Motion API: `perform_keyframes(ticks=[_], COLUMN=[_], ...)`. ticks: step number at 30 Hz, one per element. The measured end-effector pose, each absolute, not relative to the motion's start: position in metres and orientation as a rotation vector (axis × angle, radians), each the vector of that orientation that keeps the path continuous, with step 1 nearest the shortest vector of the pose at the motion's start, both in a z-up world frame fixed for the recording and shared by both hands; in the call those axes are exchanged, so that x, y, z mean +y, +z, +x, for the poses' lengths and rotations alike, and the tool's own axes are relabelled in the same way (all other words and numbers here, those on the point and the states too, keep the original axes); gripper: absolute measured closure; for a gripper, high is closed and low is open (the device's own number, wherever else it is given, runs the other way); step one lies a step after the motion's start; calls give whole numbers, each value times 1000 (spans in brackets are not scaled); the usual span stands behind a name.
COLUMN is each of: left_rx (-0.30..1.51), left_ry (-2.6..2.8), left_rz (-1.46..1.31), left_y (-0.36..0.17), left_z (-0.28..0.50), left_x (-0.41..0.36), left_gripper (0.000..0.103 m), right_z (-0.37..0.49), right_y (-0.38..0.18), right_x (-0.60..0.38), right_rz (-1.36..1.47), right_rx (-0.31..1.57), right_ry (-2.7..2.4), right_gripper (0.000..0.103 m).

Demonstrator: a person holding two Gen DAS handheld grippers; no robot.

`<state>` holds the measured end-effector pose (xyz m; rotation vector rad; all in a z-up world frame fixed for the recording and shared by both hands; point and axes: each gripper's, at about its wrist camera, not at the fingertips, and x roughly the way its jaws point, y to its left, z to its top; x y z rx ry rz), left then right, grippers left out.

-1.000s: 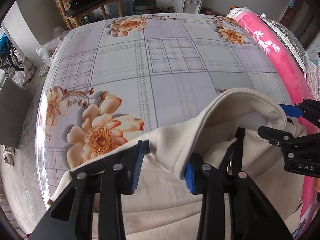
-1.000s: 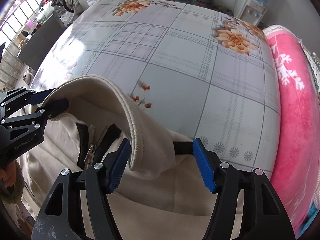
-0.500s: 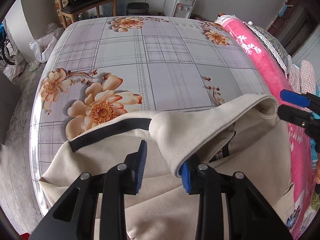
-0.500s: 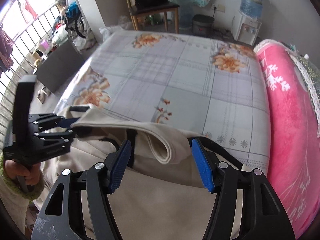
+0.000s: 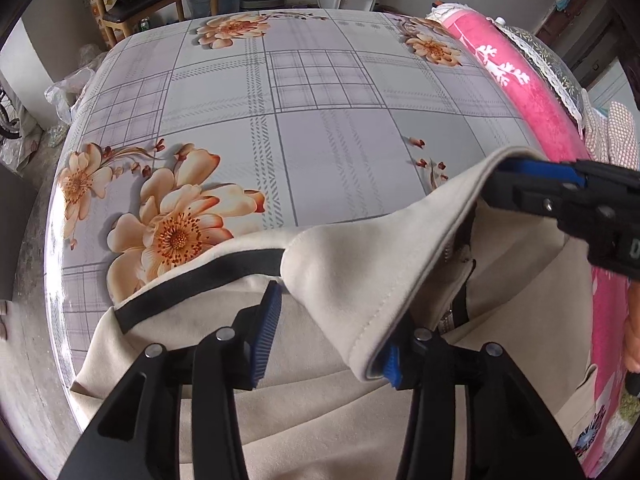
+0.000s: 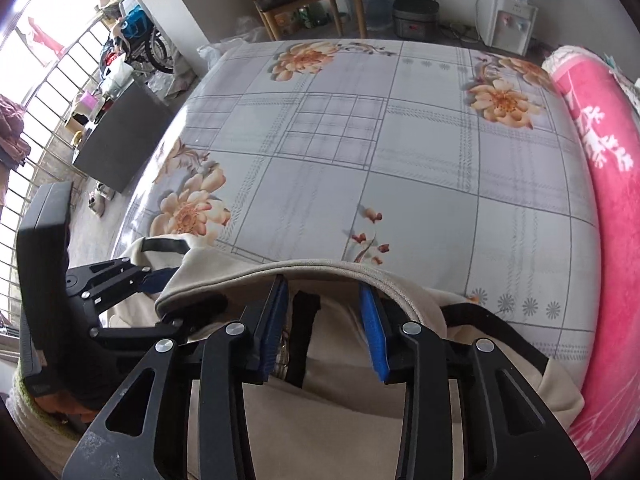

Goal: Fold large clothes
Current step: 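Lift the held collar with both tools and fold it toward the hem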

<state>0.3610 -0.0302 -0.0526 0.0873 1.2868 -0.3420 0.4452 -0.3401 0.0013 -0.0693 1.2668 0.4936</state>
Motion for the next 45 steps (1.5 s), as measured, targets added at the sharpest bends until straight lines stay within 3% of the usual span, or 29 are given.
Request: perform_keyframes(ticks=[6,11,18,22,26,39,41,45], left_rx=[1282,1281,1260,1252,1246,1170,1153,1114], left_ry=[-358,-391,-425,-435,-449,-418,-416,-392], left_rz=[123,144,198,193,191,111,108,141], left_y=[-57,-58,-61,-61,-59,-50,-47,-41], left_z=[365,363,353,353,350,342,340,333], left_x=[-34,-33,-34,-32,-28,-14,-15,-20], left_gripper=[51,50,50,50,50,49,53,73], right_z=[466,458,461,457,441,397,389,369], right_y=[-17,-28,-22,-36,-31,-33,-40,-37], right_x=[-333,-316,-315,-308,-308,-368,-371,-379], right_rz=[-88,-153,-134,-186,-155,162,126,58], right_rx=[1332,1420,1371,1393,1410,1399,1382,1309], right_ry=[453,538,530,534,625,816,806,797], right_gripper=[69,56,56,45,42,47,48,48])
